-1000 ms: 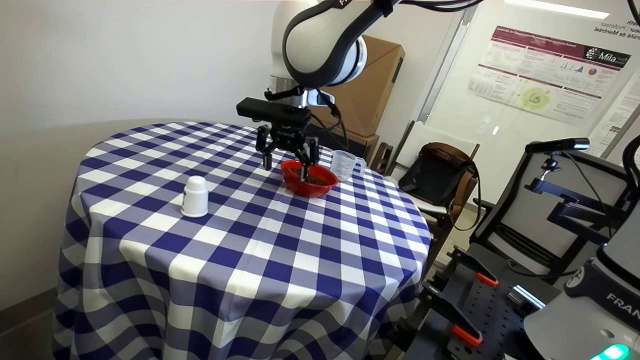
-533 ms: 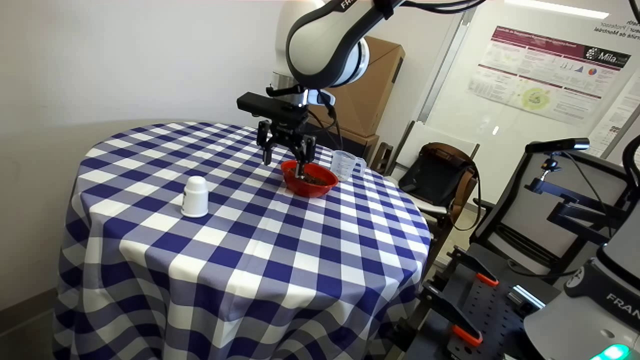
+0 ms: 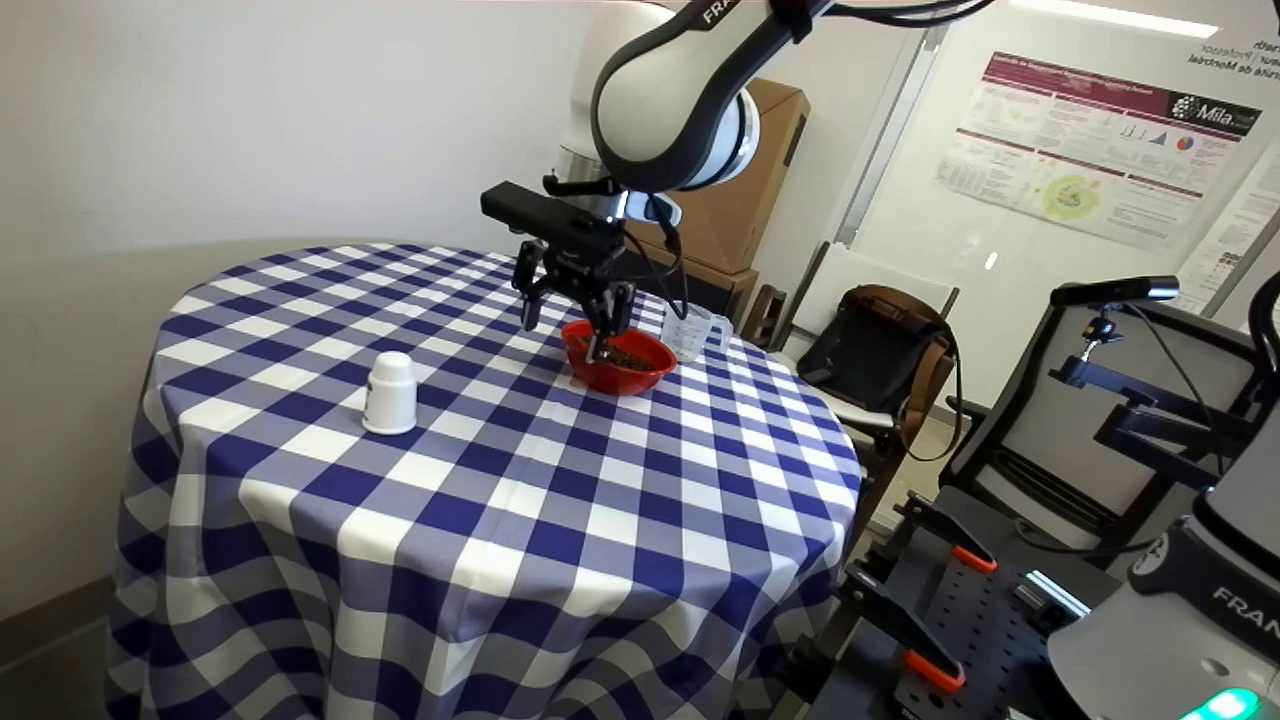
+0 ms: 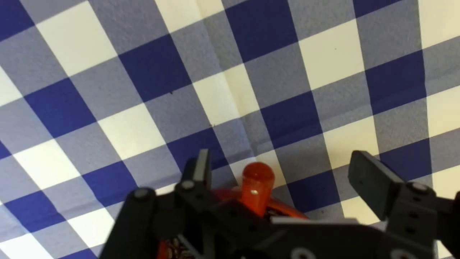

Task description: Put a spoonful of the contents in the bowl in the jug

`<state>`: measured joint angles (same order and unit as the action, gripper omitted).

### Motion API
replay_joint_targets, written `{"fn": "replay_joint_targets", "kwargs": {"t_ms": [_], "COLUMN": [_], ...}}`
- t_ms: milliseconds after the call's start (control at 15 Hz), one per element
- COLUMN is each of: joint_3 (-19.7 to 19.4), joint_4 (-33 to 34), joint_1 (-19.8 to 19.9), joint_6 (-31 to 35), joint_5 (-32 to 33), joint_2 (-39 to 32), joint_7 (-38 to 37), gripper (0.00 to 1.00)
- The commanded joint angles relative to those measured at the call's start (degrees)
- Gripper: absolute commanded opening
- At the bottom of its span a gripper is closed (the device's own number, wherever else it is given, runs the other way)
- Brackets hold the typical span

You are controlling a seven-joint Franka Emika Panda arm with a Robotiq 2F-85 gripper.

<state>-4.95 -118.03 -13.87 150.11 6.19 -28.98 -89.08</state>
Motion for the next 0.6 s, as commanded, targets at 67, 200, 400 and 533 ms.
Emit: {"fn": "replay_joint_targets", "kwargs": {"t_ms": [67,200,400,533], "joint_3": [1.1,1.2,1.2,1.1], "joint_4": [-7.3,-8.9,-10.4,-10.8], "joint_1": [0.8,0.7,0.6,0.6], "joint_6": [4.6,5.5,6.5,7.0], "joint_5": [-3.0,-3.5,-3.6,-3.5], "joint_2": [5.1,6.3,7.8,8.4], "joint_7": [1.4,1.5,1.4,1.4], "gripper": [0.62,0.47,0.22,0.48]}}
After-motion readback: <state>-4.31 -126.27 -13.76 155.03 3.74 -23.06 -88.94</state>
